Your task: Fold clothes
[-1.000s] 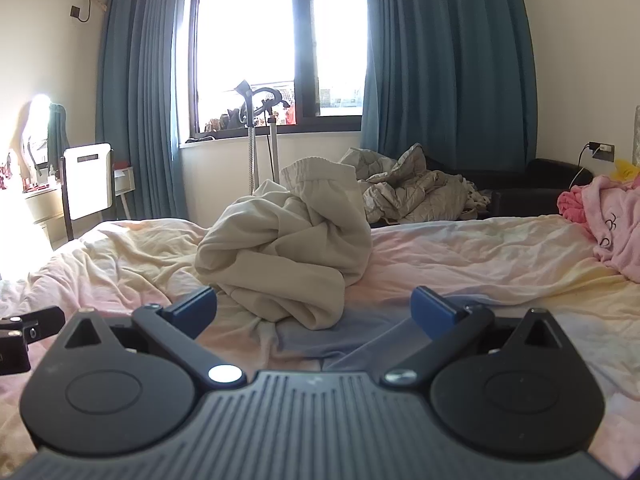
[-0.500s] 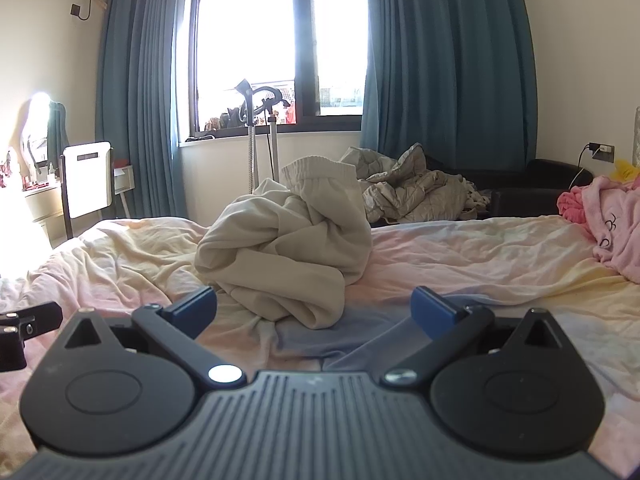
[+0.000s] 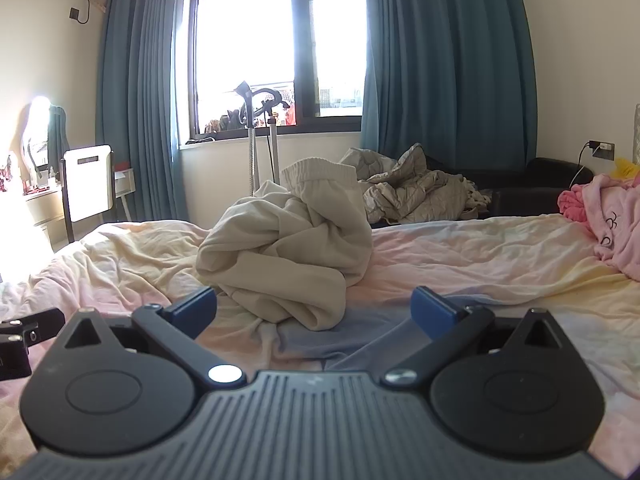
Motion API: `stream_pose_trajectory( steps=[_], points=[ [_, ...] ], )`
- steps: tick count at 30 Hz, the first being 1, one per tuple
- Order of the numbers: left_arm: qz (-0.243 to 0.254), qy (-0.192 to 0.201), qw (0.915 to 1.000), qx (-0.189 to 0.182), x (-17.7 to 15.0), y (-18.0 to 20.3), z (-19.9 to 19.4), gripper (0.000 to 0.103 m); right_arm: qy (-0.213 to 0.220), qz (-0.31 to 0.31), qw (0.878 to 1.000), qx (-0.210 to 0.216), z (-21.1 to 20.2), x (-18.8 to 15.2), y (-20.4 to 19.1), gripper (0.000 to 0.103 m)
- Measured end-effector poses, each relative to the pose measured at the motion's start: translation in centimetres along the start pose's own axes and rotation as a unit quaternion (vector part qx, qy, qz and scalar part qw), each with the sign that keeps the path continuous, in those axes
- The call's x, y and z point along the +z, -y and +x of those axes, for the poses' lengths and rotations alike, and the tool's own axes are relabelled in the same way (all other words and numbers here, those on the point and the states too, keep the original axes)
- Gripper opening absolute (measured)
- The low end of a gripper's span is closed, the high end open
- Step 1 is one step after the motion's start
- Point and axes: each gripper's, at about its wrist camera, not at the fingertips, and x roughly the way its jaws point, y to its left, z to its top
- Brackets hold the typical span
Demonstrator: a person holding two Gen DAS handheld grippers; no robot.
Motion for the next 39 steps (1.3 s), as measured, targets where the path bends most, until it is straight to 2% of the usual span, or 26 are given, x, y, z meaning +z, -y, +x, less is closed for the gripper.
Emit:
stream_pose_trajectory(
  steps=[25, 30, 39],
  points=[
    [0.005, -0.011, 0.9999, 0.007, -0.8, 0.1, 0.6, 0.103, 0.006, 0.012, 1.0, 0.0, -0.1, 1.0, 0.3, 0.103],
    [-0.008, -0.029, 0.9996, 0.0, -1.0, -0.1, 0.7, 0.103, 0.013, 0.012, 1.0, 0.003, -0.3, 1.4, 0.4, 0.103],
    [-0.025, -0.027, 0.9991, 0.021, 0.3, 0.2, -0.8, 0.103, 0.024, 0.024, 0.999, 0.017, -1.5, 2.1, 1.9, 0.103]
  ],
)
